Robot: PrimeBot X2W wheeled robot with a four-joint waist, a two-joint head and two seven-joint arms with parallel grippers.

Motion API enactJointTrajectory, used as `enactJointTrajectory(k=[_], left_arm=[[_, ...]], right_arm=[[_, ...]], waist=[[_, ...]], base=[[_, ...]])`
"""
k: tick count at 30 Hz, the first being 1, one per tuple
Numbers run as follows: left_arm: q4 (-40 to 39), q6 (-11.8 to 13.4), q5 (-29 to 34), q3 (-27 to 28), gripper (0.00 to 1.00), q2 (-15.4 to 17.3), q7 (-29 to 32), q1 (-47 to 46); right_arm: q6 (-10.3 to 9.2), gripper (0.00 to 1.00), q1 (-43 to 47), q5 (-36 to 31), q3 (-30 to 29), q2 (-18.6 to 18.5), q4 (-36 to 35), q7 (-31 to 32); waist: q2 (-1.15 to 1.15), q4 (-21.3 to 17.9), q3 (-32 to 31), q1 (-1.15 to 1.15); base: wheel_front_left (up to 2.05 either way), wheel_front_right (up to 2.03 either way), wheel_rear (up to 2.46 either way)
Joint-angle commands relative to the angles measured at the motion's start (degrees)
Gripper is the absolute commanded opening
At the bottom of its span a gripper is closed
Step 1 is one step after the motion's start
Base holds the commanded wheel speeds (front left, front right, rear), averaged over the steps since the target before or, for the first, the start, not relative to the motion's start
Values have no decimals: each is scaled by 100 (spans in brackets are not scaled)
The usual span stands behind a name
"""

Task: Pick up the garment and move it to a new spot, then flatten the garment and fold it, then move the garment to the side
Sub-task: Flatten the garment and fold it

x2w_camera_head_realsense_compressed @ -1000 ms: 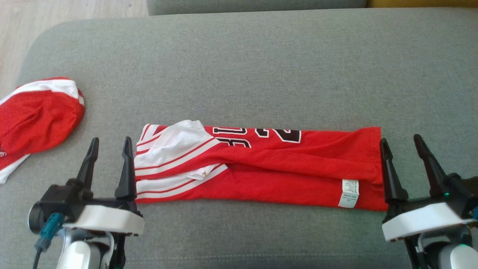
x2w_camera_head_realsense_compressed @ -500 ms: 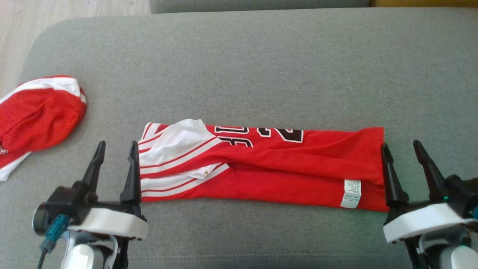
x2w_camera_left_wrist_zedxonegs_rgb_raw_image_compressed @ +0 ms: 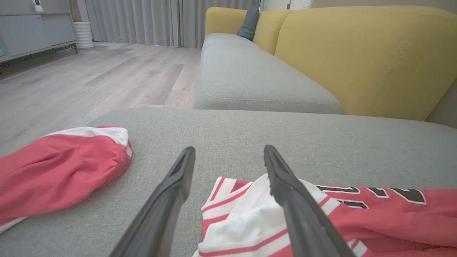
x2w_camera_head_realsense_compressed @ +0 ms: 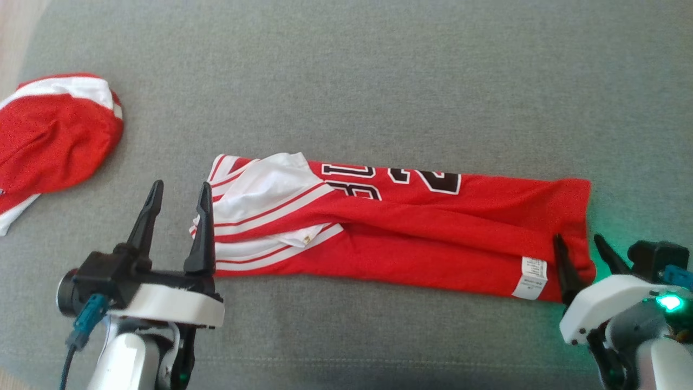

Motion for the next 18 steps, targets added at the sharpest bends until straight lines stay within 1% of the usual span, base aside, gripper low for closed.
enactJointTrajectory(k=[1, 6, 9, 10, 11, 12, 15, 18], left_arm=[[-151, -11, 57, 183, 100, 39, -51, -191], [-37, -34, 57, 174, 100, 43, -116, -298], [-4, -42, 54, 176, 100, 47, -144, -343], [8, -43, 52, 180, 100, 49, -151, -357], [21, -42, 51, 185, 100, 52, -158, -372], [34, -39, 51, 191, 100, 54, -164, -384], [66, -31, 50, 200, 100, 51, -181, -412], [77, -16, 44, 222, 100, 49, -198, -426]], right_arm=[[-4, 100, -69, 5, 62, -77, -138, 120], [-4, 100, 41, 215, -10, -30, -189, 828], [-4, 100, 122, 344, 69, -18, -289, 1240], [-4, 55, 140, 362, 102, -16, -351, 1348], [-4, 30, 156, 360, 148, -15, -420, 1444], [-4, 0, 169, 387, 173, -14, -488, 1525], [-4, 0, 191, 471, 167, -11, -670, 1672], [-4, 0, 138, 467, -77, -10, -921, 1644]], waist=[[0, 31, 55, 0], [0, 53, 123, 0], [0, 57, 144, 0], [0, 58, 150, 0], [0, 59, 157, 0], [0, 59, 161, 0], [0, 64, 156, 0], [0, 45, 135, 0]], base=[[0, 0, 0], [0, 0, 0], [0, 0, 0], [0, 0, 0], [0, 0, 0], [0, 0, 0], [0, 0, 0], [0, 0, 0]])
